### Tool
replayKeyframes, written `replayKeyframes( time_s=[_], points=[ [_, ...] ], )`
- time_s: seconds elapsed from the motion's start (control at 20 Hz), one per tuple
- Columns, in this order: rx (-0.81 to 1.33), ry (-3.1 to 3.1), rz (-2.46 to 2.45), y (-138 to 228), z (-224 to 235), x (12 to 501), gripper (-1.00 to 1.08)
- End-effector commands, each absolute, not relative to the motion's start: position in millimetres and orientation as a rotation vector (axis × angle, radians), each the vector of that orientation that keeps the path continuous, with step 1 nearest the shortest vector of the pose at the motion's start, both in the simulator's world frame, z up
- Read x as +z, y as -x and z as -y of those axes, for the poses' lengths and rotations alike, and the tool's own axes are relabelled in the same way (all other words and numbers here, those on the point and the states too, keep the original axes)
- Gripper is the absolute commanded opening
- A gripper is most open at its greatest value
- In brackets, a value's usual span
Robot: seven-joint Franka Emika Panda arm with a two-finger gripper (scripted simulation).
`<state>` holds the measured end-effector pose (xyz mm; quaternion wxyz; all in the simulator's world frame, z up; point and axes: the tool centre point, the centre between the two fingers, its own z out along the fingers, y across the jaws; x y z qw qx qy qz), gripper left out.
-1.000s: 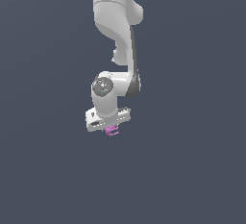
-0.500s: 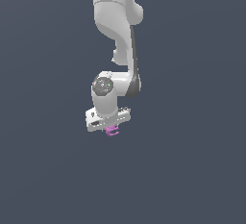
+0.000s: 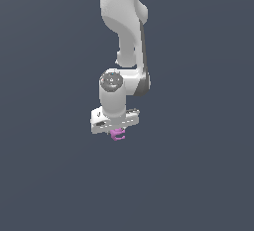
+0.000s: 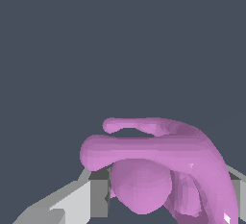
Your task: Pick up the object and move it to a goal position.
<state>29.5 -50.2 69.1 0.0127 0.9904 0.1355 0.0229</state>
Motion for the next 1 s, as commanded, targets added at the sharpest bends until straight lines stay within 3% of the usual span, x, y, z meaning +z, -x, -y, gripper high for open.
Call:
replayKeyframes(
  time_s=[0.0, 0.95],
  points=[
    [0.104, -3.080, -0.386, -34.8, 43.1, 82.4, -1.00],
    [0.405, -2.964, -0.023, -78.5, -23.0, 215.3, -1.00]
  ],
)
